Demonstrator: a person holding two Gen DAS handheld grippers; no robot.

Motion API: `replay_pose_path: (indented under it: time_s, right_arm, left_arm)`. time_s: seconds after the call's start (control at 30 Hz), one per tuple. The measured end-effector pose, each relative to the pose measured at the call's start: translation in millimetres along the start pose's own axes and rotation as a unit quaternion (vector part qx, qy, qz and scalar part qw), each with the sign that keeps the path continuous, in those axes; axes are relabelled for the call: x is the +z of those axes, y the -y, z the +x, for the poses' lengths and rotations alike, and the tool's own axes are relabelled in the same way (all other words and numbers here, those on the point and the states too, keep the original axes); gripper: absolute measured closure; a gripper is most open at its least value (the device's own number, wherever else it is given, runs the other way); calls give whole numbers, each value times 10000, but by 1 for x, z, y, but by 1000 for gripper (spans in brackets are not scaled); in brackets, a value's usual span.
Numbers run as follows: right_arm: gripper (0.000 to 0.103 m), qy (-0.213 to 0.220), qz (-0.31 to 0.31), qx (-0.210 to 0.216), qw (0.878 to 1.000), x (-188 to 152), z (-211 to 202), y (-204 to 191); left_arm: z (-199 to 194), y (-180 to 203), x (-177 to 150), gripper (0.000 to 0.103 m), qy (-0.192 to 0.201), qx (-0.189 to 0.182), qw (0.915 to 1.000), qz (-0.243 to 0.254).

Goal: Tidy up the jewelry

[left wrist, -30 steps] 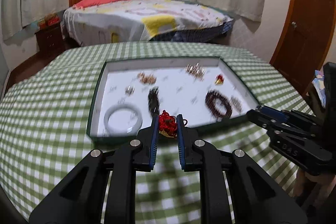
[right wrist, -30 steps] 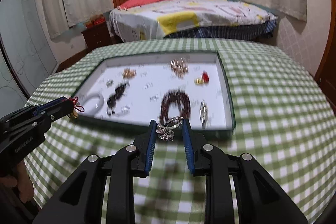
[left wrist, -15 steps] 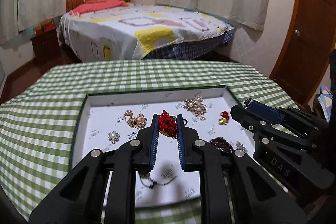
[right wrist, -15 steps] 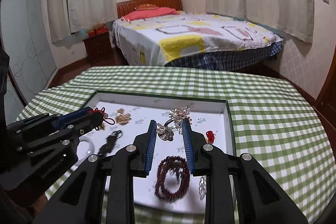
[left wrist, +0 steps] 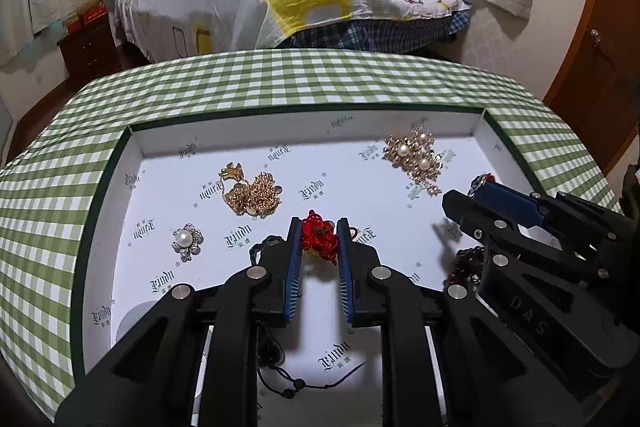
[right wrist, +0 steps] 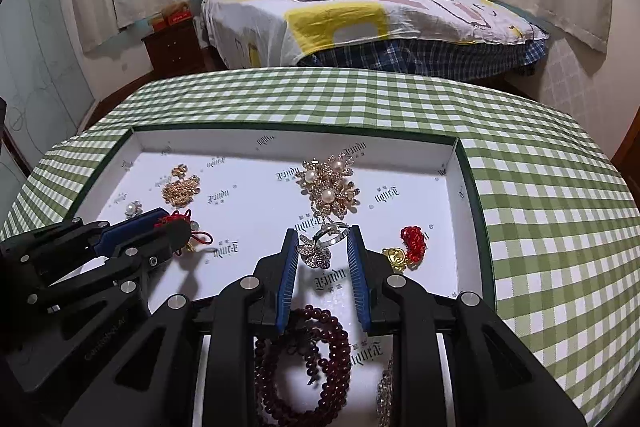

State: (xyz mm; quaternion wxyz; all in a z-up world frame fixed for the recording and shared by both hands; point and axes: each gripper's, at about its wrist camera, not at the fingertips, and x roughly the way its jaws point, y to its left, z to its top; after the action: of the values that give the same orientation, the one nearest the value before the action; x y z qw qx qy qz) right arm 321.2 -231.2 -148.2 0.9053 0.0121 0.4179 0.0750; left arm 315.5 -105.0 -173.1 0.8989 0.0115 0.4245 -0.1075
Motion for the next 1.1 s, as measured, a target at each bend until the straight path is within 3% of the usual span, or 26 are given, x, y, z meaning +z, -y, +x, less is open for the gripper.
replay_pose_path:
  time_s: [0.2,0.27,0.33,0.37,0.87,1.1]
  right_arm:
    - [77,-121,36,-3,9999,-1,6,0]
    - [73,-131,11,-8,9999,-1,6,0]
    - [63,-99,-10,-26,9999,0,4,-2]
    - [62,-89,-25,-39,9999,0,4,-2]
    - [62,40,19,-170,9998,-3,-5,-1]
    - [48,126,77,-255,9996,-6,-12,1]
  left_arm:
    - [5,-1,-1,75,-53,13,10000,-39]
    - [7,-1,-3,74,-62,38,10000,-23]
    - [7,1,-3,72,-59,26,10000,-8]
    - [6,0,-3,66,-48,38,10000,-4]
    - [-11,-5,-4,41,187,231,9996,-31]
    - [-20,-9,-7,29,299,394,9988,-26]
